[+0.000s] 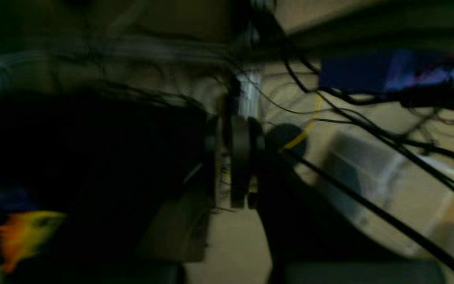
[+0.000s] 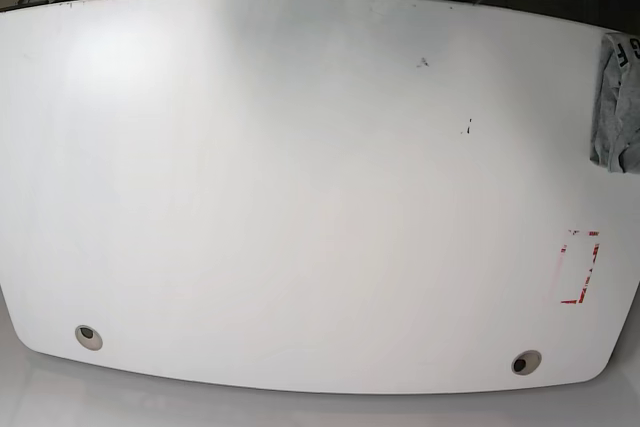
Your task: Layout the t-shirt on the table in an organized manner, then fold the t-shirt properly
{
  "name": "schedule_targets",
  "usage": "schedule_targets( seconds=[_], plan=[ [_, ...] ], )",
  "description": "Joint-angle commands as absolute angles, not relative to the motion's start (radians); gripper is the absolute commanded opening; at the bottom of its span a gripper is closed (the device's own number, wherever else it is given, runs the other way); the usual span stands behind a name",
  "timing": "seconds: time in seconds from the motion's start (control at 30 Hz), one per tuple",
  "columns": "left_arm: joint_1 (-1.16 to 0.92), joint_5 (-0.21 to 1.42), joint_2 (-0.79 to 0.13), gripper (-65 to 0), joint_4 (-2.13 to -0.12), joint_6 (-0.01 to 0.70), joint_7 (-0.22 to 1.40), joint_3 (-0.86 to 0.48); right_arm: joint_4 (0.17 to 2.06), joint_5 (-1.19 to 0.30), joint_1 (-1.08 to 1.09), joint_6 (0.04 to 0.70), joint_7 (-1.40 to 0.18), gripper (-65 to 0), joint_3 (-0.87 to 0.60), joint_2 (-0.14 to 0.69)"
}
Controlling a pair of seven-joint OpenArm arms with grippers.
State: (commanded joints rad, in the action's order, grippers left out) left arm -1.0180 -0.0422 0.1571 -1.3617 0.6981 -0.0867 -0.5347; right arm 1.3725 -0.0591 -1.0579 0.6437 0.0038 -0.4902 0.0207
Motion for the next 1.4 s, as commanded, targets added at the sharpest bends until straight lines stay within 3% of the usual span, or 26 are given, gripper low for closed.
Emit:
schedule_targets(
  seconds=[0.37,1.03,1.4],
  plan=[
    [-0.975,-0.042,0.145,-61.8,-1.167,0.684,-0.182,-0.381,1.198,-0.025,-0.940,0.639,0.004,-58.6,-0.432,0.077],
    [-0.720,-0.045,-0.016,-61.8,-0.786,0.553,-0.180,-0.375,0.898,-0.024,-0.748,0.638,0.004,-58.6,-0.395,0.131],
    [-0.526,-0.209,-0.058,-61.8,-0.544,0.475,-0.180,-0.377,0.711,0.073,-0.584,0.636,0.004,-58.4,-0.397,0.145]
  ],
)
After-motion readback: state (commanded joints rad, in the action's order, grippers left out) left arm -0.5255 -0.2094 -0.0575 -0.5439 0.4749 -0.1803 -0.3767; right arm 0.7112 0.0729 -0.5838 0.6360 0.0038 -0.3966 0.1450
